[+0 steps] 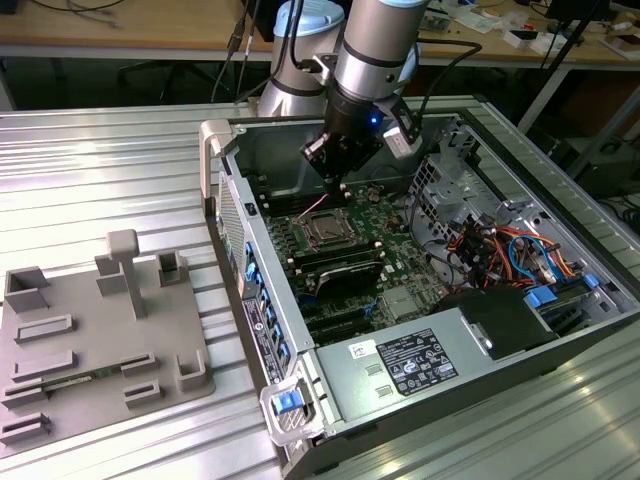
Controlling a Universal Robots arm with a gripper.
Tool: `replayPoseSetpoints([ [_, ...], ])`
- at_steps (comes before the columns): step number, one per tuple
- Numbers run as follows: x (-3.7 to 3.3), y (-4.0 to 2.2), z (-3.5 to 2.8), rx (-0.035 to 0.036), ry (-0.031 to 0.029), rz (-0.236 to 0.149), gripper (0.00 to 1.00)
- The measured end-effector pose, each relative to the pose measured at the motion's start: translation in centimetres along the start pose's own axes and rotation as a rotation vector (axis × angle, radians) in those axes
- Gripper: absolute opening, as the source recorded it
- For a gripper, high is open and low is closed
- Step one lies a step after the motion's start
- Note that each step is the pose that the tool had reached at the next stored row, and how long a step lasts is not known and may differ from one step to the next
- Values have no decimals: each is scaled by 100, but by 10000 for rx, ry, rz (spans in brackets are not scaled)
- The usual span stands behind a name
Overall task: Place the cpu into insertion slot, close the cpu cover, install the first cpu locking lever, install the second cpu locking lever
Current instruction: 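Install the first cpu locking lever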
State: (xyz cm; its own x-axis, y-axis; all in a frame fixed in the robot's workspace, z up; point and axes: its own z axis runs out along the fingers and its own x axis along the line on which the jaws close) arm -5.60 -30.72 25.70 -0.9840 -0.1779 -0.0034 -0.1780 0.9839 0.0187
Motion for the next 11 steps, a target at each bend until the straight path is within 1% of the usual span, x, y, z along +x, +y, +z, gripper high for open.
replayPoseSetpoints([
  [1,2,-1,6,0,5,-251,11],
  [2,2,0,25,0,9,-423,11],
  [7,5,3,123,1,5,-430,11],
  [11,1,12,188,1,6,-428,11],
])
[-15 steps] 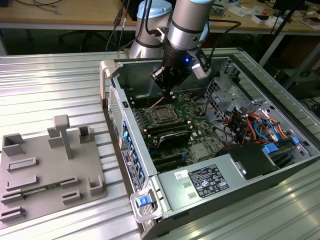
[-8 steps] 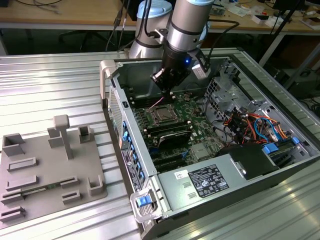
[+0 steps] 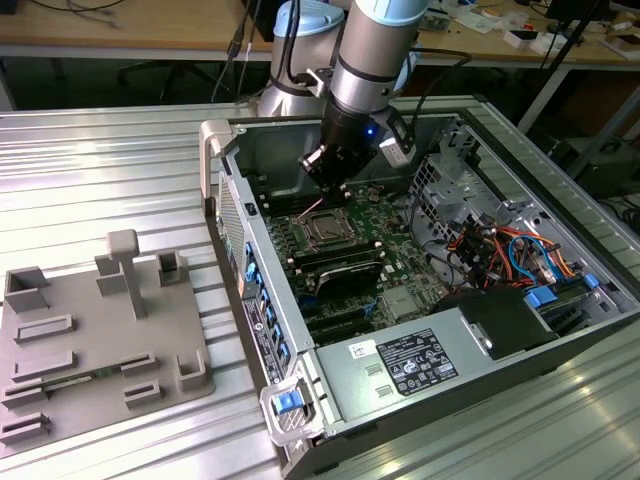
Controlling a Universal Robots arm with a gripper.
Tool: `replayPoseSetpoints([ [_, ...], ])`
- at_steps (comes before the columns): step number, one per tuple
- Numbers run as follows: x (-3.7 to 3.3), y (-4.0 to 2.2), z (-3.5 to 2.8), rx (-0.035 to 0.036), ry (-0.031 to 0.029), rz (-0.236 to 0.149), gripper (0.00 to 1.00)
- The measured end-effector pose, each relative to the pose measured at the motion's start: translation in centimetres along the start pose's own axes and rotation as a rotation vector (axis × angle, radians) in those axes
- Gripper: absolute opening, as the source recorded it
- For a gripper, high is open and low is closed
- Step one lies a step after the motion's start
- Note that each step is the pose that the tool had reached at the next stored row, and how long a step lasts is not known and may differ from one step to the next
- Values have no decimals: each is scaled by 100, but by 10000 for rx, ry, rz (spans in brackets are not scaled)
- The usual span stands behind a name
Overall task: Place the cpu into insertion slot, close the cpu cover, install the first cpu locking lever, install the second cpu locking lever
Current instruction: 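Install the first cpu locking lever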
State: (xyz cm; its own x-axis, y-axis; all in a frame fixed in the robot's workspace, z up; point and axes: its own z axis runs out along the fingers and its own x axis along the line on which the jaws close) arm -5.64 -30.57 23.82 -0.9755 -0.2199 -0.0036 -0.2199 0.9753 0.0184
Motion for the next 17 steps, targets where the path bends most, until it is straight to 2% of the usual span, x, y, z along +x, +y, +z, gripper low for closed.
replayPoseSetpoints([
  [2,-5,3,23,0,0,0,11],
  [9,11,14,26,-17,-4,19,11],
  [15,14,20,14,-13,-11,521,11],
  [16,12,27,-11,-14,-14,529,11],
  [17,0,88,-23,-25,-16,529,11],
])
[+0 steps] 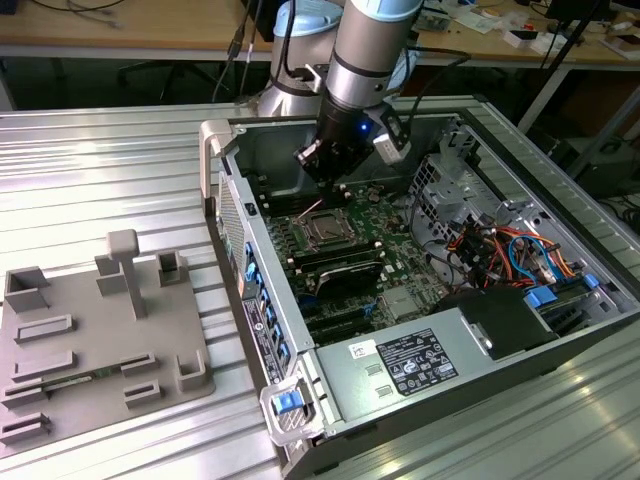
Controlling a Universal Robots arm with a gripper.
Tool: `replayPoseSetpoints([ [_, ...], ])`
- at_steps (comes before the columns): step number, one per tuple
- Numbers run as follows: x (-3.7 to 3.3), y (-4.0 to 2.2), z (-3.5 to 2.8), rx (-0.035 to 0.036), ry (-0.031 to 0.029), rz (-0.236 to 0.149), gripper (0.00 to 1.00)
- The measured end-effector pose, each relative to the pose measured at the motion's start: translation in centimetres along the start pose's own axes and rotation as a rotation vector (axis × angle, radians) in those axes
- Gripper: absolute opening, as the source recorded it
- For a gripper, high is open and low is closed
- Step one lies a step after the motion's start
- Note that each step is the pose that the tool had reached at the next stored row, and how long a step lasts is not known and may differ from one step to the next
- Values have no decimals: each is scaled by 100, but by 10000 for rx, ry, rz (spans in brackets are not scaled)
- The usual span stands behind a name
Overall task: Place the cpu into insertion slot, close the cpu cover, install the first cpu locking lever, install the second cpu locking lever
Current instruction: 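Install the first cpu locking lever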
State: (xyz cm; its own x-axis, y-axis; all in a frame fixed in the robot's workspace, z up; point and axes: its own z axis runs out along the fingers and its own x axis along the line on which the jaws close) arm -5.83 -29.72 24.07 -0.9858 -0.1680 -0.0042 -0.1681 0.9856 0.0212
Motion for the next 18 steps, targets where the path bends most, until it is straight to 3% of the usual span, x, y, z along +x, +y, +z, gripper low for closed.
replayPoseSetpoints([
  [1,-33,10,59,-1,0,8,11],
  [2,-132,-5,157,0,0,7,11],
  [3,-164,-12,228,-1,-1,12,11],
  [7,-166,-13,270,-5,-1,16,11],
  [18,-167,-13,275,-23,-4,15,11],
])
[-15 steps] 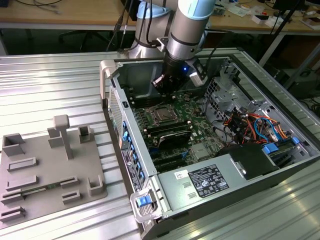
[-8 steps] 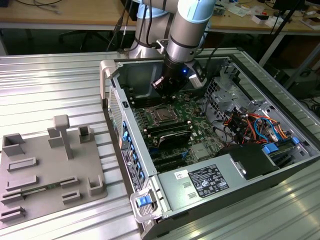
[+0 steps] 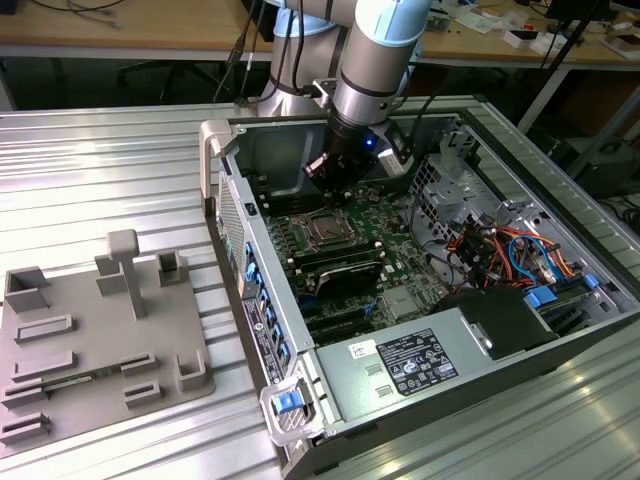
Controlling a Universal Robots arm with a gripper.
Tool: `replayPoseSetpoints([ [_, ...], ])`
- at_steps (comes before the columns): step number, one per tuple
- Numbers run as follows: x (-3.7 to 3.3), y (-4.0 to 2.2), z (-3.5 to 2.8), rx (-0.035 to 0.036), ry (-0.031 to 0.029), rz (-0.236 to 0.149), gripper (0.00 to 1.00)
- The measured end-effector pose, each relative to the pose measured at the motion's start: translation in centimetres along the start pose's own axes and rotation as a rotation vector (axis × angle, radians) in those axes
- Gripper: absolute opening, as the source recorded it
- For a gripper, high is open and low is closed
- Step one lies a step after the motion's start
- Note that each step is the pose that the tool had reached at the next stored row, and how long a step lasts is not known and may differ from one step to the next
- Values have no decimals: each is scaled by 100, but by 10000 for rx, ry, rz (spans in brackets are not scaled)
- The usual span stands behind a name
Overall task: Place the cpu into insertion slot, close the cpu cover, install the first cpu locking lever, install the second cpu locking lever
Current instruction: 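Install the first cpu locking lever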
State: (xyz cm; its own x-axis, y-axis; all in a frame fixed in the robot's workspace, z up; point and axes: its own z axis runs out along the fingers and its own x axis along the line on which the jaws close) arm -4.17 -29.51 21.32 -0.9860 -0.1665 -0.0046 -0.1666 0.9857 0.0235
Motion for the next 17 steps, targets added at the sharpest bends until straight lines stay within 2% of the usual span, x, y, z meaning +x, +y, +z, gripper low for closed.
replayPoseSetpoints([
  [6,0,-1,3,-3,-1,0,11],
  [14,0,-2,64,-3,0,0,11],
  [17,0,-2,65,-2,1,1,11],
])
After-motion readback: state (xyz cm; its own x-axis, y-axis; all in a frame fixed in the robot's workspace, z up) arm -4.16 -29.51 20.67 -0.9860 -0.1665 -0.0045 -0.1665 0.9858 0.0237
